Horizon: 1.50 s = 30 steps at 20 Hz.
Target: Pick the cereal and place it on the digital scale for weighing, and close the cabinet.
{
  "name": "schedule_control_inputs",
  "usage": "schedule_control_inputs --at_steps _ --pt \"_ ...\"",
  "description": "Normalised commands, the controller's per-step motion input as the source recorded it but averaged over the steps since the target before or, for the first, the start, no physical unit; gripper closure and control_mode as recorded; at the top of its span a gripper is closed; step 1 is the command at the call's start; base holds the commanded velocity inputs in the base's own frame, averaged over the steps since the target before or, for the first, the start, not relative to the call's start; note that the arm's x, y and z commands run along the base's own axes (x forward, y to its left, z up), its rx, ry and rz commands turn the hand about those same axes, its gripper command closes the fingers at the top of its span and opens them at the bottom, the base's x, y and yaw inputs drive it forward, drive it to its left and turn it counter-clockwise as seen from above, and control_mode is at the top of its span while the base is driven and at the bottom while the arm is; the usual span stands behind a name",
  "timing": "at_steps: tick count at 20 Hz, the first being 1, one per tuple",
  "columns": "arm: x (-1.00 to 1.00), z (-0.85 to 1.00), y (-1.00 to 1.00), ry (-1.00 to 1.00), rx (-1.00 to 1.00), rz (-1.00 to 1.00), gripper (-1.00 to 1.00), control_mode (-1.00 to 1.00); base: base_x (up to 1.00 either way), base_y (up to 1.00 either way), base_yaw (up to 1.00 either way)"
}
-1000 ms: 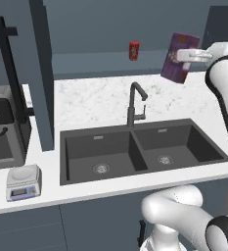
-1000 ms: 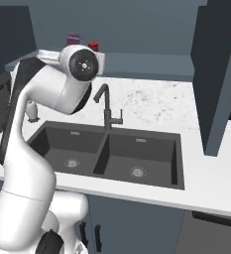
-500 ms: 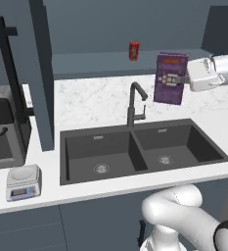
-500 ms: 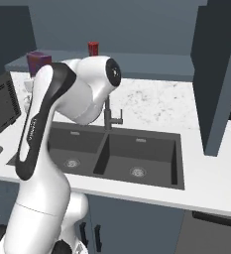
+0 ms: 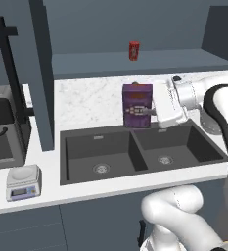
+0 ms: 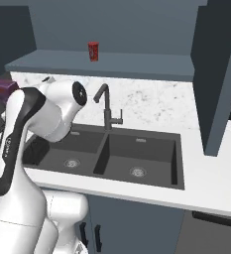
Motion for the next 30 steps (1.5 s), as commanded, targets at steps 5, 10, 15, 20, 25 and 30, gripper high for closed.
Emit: schedule_control_inputs --at_steps 5,10,15,20,25,30 --pt "0.18 -0.99 0.99 -0.15 0.19 0.0 1.0 -1.0 0.0 0.0 0.0" --pt "0.48 -0.7 0.6 0.02 0.29 0.08 1.0 -1.0 0.0 0.0 0.0" --pt "0.4 -0.58 0.78 0.01 0.11 0.13 1.0 -1.0 0.0 0.0 0.0" --pt "0.28 -0.28 0.96 0.13 -0.06 0.13 1.0 -1.0 0.0 0.0 0.0" --pt "0.38 -0.39 0.46 0.08 0.0 0.1 1.0 -1.0 0.0 0.0 0.0" --pt "0.44 -0.17 0.86 0.08 -0.04 0.03 1.0 -1.0 0.0 0.0 0.0"
